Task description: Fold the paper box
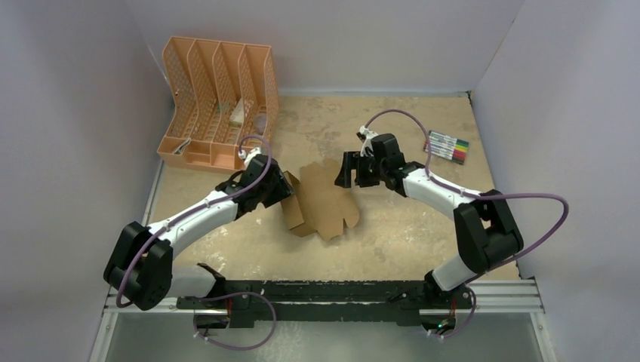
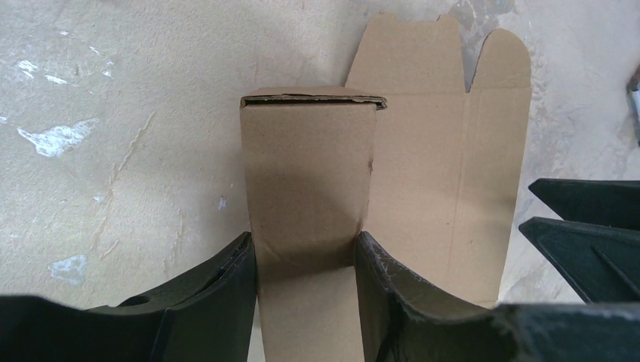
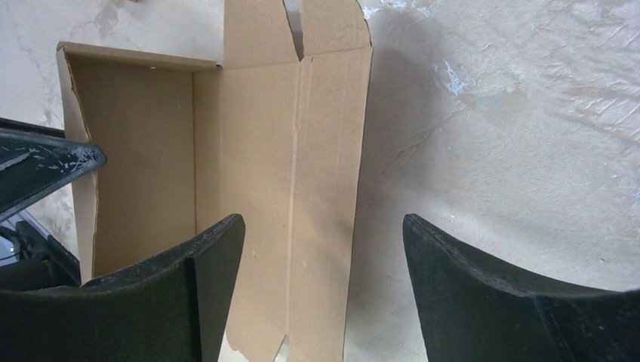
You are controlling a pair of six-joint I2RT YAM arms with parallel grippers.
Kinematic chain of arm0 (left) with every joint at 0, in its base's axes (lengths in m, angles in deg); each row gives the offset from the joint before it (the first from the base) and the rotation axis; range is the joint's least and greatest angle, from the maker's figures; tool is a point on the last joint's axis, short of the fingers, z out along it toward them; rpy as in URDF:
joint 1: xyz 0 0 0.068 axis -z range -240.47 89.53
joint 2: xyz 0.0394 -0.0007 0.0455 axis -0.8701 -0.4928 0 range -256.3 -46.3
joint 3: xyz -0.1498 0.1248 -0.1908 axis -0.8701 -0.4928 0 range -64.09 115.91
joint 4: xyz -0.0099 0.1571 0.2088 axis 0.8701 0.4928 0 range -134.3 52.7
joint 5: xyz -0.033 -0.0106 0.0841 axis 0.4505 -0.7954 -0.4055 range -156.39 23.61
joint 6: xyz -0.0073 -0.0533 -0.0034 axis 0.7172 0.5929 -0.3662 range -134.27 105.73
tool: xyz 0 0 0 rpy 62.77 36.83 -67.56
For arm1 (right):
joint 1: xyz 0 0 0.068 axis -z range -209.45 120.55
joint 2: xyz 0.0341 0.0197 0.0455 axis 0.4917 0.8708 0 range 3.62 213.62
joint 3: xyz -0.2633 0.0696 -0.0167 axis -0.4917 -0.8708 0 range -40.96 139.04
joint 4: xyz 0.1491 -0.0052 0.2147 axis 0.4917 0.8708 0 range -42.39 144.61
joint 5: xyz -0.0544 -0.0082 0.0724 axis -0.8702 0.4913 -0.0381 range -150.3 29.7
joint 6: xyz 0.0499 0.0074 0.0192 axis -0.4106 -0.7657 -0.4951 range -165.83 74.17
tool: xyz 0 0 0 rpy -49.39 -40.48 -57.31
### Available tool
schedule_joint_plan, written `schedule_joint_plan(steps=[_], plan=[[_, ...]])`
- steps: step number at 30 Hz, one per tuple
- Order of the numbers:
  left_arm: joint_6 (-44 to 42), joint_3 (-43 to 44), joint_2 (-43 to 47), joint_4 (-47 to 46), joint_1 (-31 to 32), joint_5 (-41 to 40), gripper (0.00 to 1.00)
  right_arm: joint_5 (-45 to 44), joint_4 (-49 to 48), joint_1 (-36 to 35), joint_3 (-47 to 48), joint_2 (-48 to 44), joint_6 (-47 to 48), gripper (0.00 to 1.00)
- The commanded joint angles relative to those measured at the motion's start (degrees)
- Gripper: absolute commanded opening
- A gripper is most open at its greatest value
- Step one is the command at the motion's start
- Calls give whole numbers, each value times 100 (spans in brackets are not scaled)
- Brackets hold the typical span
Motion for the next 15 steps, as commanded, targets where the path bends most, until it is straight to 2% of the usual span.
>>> schedule_joint_plan(steps=[1,6,9,10,13,15], plan=[[52,-279,207,-738,-71,389,40,225,158,12,381,181,94,79],[157,-483,205,-1140,-116,575,40,268,305,10,502,363,90,78],[187,-590,210,-1317,-144,661,40,337,367,15,585,400,150,70],[201,-614,197,-1374,-151,689,40,346,365,14,620,407,190,65],[221,-670,154,-1531,-164,755,42,366,503,15,834,449,384,35],[208,-689,140,-1626,-184,776,46,340,752,13,1057,473,588,19]])
